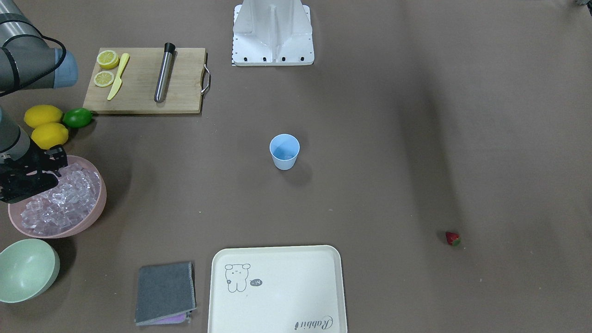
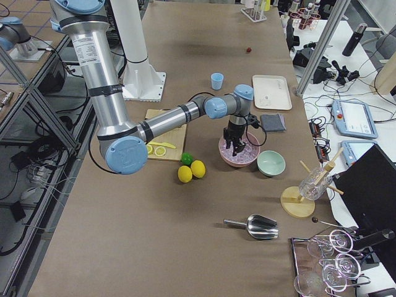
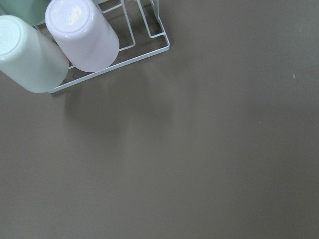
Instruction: Put ice and strawberries in cup
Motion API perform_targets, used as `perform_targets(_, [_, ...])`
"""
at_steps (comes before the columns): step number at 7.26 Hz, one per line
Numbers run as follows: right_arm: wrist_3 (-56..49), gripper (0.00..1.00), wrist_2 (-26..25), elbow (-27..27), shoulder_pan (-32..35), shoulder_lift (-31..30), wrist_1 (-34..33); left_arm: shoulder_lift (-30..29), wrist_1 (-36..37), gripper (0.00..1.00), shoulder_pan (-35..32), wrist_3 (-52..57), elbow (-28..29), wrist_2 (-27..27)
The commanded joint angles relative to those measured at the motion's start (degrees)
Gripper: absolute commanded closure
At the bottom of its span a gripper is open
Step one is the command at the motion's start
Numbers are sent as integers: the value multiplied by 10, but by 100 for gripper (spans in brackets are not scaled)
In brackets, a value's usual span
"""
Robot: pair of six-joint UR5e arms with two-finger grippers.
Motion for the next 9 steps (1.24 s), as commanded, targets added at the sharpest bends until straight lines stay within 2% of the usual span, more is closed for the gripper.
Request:
perform_targets(1, [0,39,-3,-4,-5,0,1,0,0,3,0,0,0,0])
perform_targets(7, [-7,39,2,2,-2,-7,0,1,-1,3,0,-1,-3,0])
perform_targets(9, [-7,50,5,2,-2,-7,0,6,-1,3,1,0,-6,0])
